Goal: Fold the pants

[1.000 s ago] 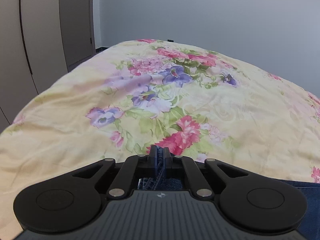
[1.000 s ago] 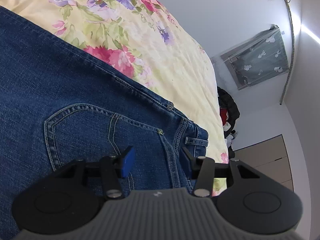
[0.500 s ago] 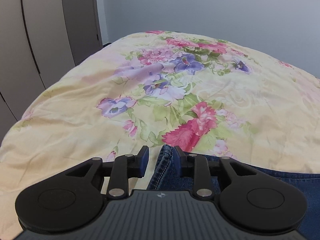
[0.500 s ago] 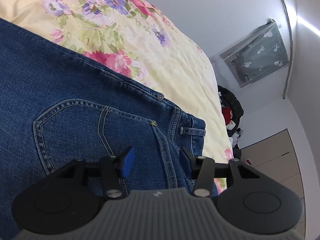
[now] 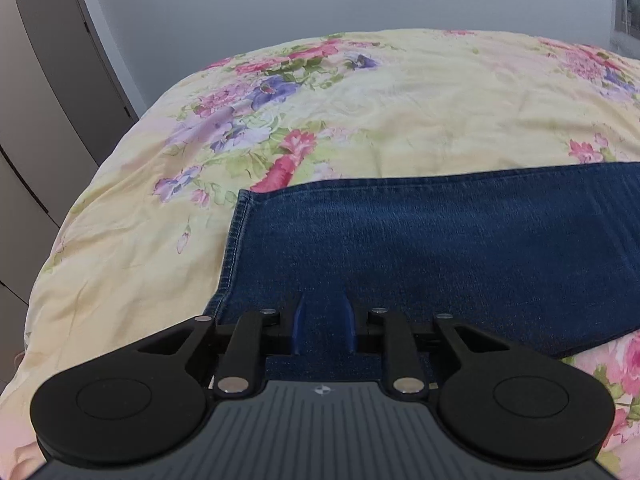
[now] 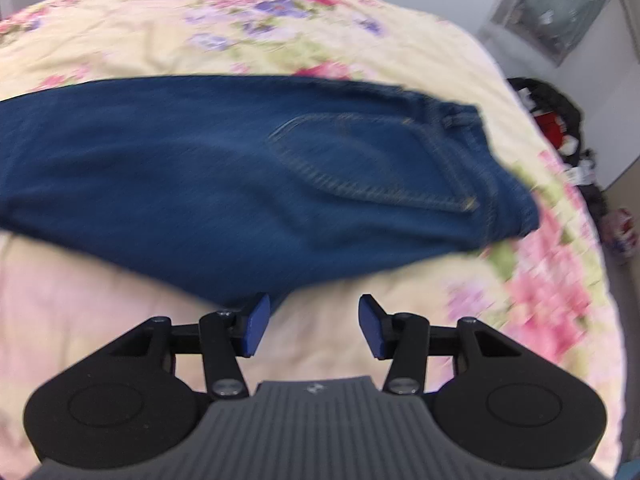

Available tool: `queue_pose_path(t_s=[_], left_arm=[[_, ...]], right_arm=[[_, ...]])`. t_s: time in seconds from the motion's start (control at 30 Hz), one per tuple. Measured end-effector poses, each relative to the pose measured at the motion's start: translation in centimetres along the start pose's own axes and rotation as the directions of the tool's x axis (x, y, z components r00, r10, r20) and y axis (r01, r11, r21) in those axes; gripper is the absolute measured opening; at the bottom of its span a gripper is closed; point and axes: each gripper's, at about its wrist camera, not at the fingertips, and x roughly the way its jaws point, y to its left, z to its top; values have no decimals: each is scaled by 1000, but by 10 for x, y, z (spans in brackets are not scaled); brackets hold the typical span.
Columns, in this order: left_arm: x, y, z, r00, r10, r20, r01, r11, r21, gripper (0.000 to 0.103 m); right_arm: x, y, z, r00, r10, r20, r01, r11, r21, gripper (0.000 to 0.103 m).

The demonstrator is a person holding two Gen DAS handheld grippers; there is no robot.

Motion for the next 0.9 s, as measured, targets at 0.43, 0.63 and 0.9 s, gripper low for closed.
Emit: queue_pose_path(t_s=[0.43, 0.63, 0.9], left_arm=[[40, -7, -13, 984, 81, -161, -89, 995, -45, 11], [31, -11, -6, 980, 118, -164, -123, 992, -27, 13], [12, -19, 6, 986, 102, -131, -107, 994, -32, 15]], right_arm=[[32, 4, -4, 997, 73, -24, -73, 997, 22, 3], [17, -22, -6, 997, 79, -19, -77, 995, 70, 3], [1, -72, 38, 992, -58, 115, 54, 998, 40, 8]])
